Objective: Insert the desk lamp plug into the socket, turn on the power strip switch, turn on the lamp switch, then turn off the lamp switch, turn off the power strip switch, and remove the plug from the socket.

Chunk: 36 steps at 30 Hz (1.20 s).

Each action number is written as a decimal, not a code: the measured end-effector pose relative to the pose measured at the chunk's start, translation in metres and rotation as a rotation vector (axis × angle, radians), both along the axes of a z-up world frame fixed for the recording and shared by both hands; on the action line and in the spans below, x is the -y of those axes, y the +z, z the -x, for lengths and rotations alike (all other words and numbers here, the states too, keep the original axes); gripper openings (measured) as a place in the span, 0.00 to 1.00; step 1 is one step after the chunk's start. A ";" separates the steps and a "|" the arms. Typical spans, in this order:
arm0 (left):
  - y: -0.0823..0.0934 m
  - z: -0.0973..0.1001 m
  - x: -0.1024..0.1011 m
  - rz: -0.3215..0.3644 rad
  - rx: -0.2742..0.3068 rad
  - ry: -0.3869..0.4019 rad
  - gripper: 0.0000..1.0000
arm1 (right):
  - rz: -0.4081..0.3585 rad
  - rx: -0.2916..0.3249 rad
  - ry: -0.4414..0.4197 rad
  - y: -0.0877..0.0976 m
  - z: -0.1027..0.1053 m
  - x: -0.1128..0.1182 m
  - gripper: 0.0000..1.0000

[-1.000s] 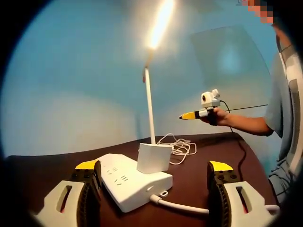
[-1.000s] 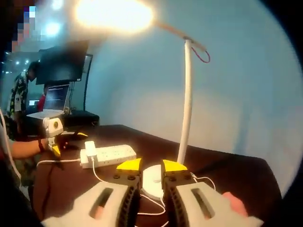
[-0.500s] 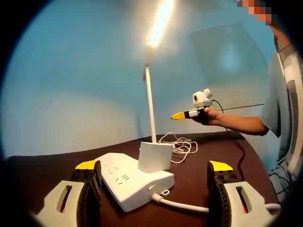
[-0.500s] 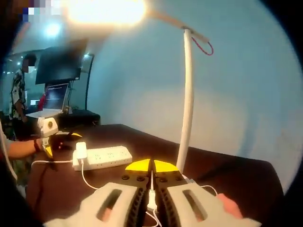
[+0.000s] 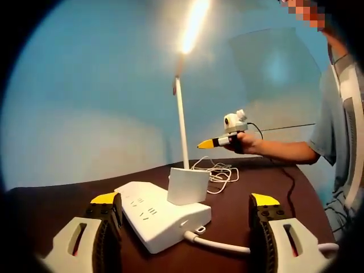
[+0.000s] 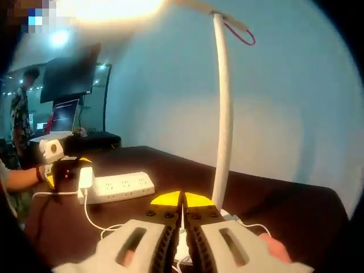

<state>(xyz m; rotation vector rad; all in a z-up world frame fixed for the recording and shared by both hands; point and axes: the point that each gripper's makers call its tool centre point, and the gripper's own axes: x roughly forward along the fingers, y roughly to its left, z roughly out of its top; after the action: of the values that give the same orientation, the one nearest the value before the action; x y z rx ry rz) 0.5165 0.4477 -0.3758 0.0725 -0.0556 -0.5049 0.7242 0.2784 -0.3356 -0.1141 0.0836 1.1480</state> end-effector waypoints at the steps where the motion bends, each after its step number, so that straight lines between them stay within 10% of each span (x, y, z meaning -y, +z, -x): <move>1: 0.000 0.000 0.000 0.000 0.000 0.000 0.89 | 0.004 0.000 -0.001 -0.002 0.000 -0.001 0.04; 36: -0.002 0.002 0.003 -0.020 -0.010 -0.006 0.88 | 0.115 -0.110 0.021 -0.071 -0.002 -0.023 0.03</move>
<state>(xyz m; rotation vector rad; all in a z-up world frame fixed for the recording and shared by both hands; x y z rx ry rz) 0.5141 0.4445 -0.3781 0.0890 -0.0408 -0.5120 0.7262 0.3012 -0.4063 -0.1542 0.2464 1.1704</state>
